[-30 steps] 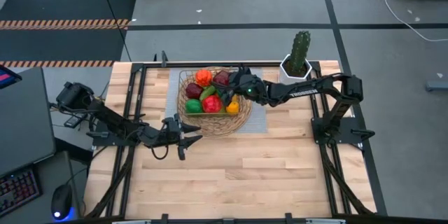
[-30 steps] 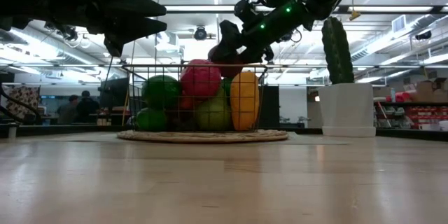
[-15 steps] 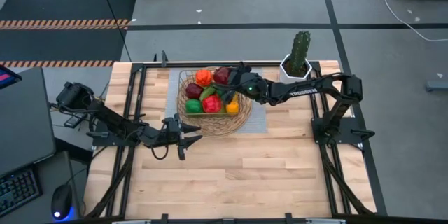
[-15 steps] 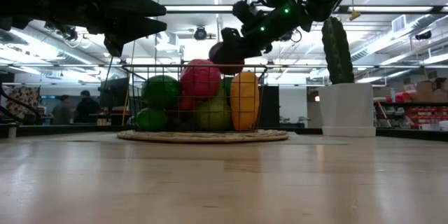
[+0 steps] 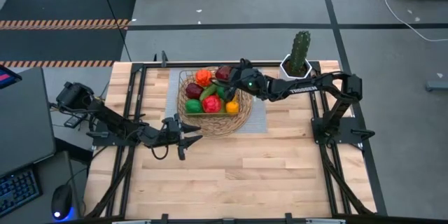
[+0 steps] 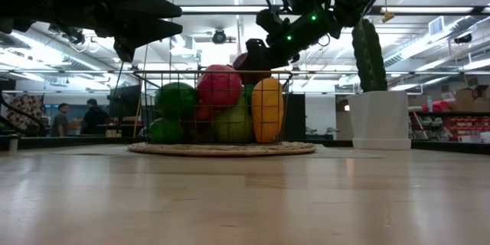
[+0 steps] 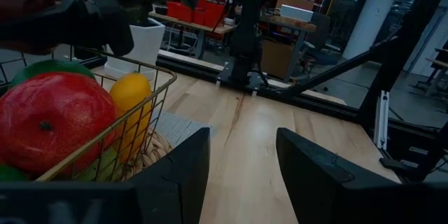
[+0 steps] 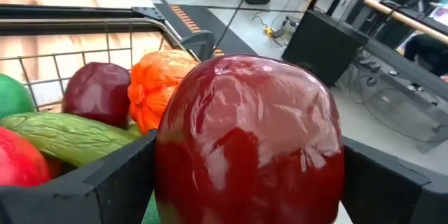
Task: Build produce basket
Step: Put the dark red apple into the gold wire basket
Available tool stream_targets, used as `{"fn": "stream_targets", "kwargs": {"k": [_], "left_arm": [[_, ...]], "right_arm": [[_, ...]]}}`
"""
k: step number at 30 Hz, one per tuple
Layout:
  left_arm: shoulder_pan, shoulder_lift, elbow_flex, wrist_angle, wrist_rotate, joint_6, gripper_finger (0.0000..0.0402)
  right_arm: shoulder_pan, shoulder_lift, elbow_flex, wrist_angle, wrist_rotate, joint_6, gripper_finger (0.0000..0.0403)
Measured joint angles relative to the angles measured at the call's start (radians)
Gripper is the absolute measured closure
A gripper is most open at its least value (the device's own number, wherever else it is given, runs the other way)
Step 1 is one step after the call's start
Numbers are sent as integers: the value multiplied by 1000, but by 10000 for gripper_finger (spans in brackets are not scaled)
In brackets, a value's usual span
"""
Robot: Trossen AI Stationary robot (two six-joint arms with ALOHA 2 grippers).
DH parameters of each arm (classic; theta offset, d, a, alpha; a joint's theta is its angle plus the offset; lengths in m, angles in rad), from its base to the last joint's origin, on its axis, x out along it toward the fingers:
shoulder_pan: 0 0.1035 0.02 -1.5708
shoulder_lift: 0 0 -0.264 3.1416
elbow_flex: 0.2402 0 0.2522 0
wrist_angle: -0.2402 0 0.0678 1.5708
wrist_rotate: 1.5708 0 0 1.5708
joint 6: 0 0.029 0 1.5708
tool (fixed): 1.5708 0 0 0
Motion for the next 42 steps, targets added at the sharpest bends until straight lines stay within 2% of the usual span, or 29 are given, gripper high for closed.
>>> {"fn": "stream_targets", "kwargs": {"k": [7, 23, 35, 42], "left_arm": [[0, 0, 0, 0, 0, 0, 230], [0, 0, 0, 0, 0, 1, 230], [0, 0, 0, 0, 0, 2, 230], [0, 0, 0, 0, 0, 0, 230]], "right_arm": [[2, 0, 0, 1, -71, 45, 5], [26, 0, 0, -48, -62, 67, 3], [124, -76, 0, -55, 143, -72, 4], [126, -100, 0, 3, 161, -81, 4]]}}
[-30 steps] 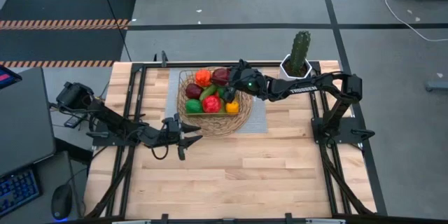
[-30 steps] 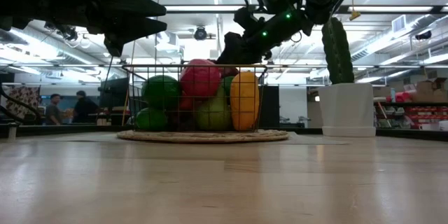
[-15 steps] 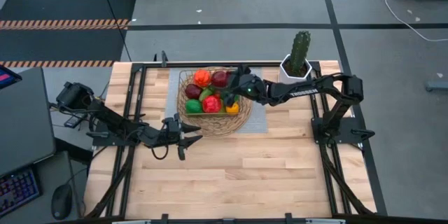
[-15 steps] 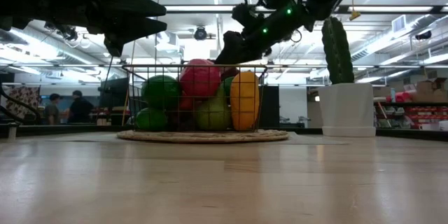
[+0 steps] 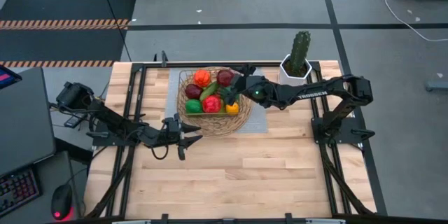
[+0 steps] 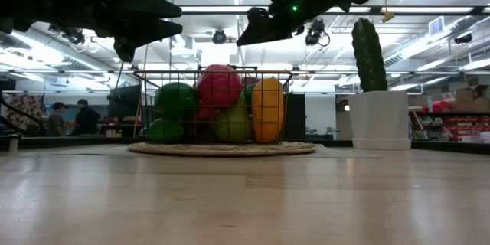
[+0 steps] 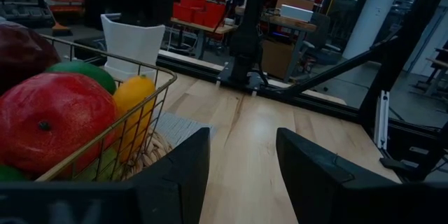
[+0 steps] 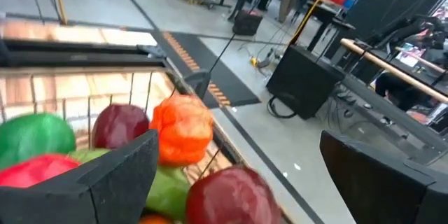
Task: Build produce basket
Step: Put the dark red apple into the gold wire basket
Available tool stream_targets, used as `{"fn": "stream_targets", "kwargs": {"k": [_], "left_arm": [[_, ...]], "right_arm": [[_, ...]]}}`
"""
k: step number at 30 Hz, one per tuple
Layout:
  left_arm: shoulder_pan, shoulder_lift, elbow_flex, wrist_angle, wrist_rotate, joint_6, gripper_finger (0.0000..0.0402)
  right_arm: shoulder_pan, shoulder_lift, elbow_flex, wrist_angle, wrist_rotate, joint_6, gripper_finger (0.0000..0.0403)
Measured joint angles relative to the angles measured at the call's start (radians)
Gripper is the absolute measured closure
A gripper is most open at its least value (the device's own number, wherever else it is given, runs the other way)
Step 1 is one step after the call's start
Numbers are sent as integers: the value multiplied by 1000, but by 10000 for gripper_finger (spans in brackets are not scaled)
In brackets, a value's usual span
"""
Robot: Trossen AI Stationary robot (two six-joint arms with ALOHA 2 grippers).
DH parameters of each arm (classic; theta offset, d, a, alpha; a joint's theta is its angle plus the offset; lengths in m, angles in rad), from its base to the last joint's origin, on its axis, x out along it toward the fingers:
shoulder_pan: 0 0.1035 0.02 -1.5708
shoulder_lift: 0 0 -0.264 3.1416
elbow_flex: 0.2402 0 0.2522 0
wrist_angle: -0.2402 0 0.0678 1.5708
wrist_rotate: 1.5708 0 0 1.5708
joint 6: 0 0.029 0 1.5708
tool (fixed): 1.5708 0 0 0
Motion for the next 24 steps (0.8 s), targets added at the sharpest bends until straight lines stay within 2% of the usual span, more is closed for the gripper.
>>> {"fn": "stream_targets", "kwargs": {"k": [6, 10, 15, 24], "left_arm": [[0, 0, 0, 2, 0, -5, 230], [0, 0, 0, 2, 0, -5, 230], [0, 0, 0, 3, 0, -1, 230], [0, 0, 0, 7, 0, -1, 230]], "right_arm": [[-77, 19, 0, 5, -149, 107, 7], [-131, 25, 1, 3, -196, 162, 9], [-180, 53, 1, -24, -339, 307, 14], [-169, 63, 0, -144, -359, 293, 20]]}}
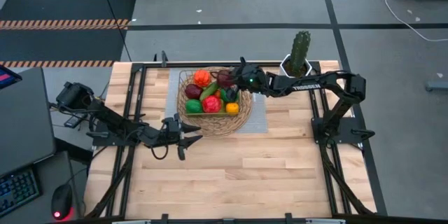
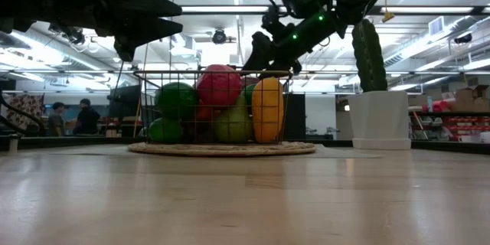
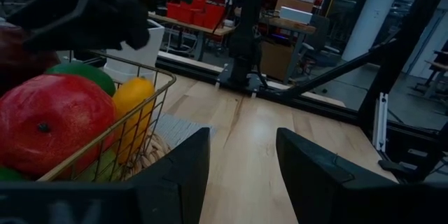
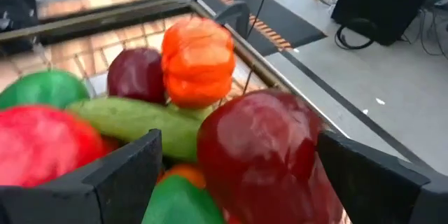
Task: Build produce basket
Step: Put the dark red apple into the gold wire basket, then adjust the gold wire basket
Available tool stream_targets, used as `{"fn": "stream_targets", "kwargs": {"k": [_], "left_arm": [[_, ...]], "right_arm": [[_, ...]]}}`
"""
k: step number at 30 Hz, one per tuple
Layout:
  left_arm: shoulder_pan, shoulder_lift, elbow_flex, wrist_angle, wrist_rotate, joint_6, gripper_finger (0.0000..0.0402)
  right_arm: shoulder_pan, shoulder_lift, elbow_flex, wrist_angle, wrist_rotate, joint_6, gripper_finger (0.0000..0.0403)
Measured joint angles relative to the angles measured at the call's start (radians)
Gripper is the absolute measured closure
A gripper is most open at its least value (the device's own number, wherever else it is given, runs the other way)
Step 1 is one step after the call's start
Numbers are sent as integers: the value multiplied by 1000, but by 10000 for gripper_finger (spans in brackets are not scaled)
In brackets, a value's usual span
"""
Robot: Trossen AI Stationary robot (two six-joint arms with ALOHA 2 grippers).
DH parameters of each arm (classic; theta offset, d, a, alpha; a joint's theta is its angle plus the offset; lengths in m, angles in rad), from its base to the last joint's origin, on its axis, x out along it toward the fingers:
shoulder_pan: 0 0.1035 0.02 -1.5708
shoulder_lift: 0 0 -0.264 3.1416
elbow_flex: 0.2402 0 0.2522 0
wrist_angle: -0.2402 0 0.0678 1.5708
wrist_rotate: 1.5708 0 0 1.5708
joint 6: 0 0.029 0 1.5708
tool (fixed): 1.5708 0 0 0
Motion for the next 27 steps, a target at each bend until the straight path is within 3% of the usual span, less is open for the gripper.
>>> {"fn": "stream_targets", "kwargs": {"k": [7, 12, 22, 27], "left_arm": [[0, 0, 0, -1, 0, 0, 230], [0, 0, 0, -6, 0, 1, 230], [0, 0, 0, -6, -35, 10, 230], [0, 0, 0, -4, -93, 12, 230]], "right_arm": [[37, -68, 0, -3, 74, -72, 21], [93, -189, 0, -59, 155, -113, 21], [246, -412, -18, -626, 166, 129, 40], [349, -467, -151, -613, 146, 257, 52]]}}
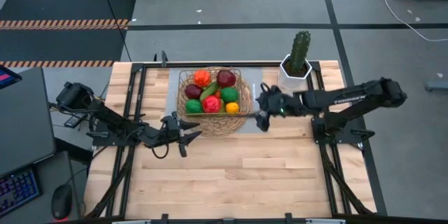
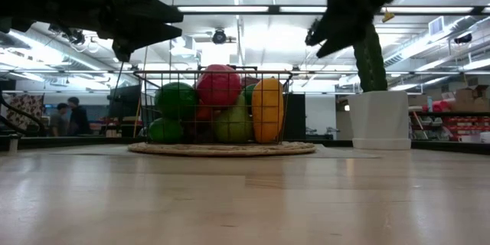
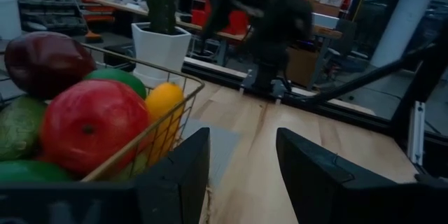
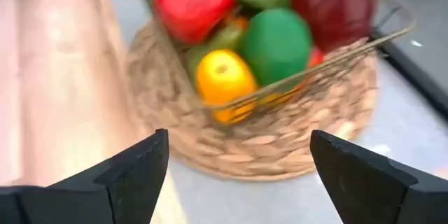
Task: Build produce basket
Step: Adjust the gold wire basket
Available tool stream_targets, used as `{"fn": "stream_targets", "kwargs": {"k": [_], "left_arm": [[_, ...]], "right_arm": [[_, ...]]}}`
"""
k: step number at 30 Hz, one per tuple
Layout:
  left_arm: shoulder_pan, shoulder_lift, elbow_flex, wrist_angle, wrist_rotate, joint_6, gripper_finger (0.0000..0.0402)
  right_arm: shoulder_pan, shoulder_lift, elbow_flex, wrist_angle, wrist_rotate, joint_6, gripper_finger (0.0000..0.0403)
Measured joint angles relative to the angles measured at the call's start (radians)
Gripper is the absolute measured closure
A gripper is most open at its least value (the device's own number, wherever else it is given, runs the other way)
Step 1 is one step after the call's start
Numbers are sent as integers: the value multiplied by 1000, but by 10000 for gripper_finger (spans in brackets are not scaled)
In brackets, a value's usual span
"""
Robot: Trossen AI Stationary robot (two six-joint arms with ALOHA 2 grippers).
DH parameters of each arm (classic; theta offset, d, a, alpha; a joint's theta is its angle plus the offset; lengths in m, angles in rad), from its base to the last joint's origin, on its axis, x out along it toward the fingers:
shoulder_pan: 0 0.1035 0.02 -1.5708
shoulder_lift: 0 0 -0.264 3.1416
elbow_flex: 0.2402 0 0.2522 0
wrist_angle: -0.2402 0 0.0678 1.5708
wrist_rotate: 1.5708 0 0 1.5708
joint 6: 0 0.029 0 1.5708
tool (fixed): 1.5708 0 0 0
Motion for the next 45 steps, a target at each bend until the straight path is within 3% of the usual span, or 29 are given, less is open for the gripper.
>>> {"fn": "stream_targets", "kwargs": {"k": [3, 7, 12, 15, 20, 24, 27, 30, 33, 36, 40, 45], "left_arm": [[0, 0, 0, -2, -4, 0, 230], [0, 0, 0, -9, -7, 0, 230], [0, 0, 0, -12, -31, 30, 230], [0, 0, 0, -25, -31, 60, 230], [0, 0, 0, -66, -73, 45, 230], [3, 0, 0, -68, -207, 90, 230], [25, -18, 33, 111, -392, 375, 230], [46, -56, 113, 290, -436, 709, 230], [38, -93, 195, 251, -471, 883, 230], [33, -114, 244, 143, -597, 985, 230], [35, -141, 239, 57, -680, 969, 230], [34, -149, 214, -183, -593, 620, 230]], "right_arm": [[68, -21, -97, 136, 40, 24, 54], [136, -26, -242, 453, 98, 8, 54], [171, -2, -428, 885, 120, -79, 54], [179, 13, -518, 1024, 121, -114, 54], [181, 12, -609, 1174, 185, -141, 54], [176, 12, -624, 1296, 211, -252, 54], [161, 11, -612, 1391, 228, -395, 54], [145, 10, -598, 1433, 230, -432, 54], [132, 10, -595, 1416, 228, -453, 54], [122, 10, -595, 1363, 228, -451, 54], [120, 11, -595, 1318, 228, -425, 54], [110, 11, -595, 1376, 235, -454, 54]]}}
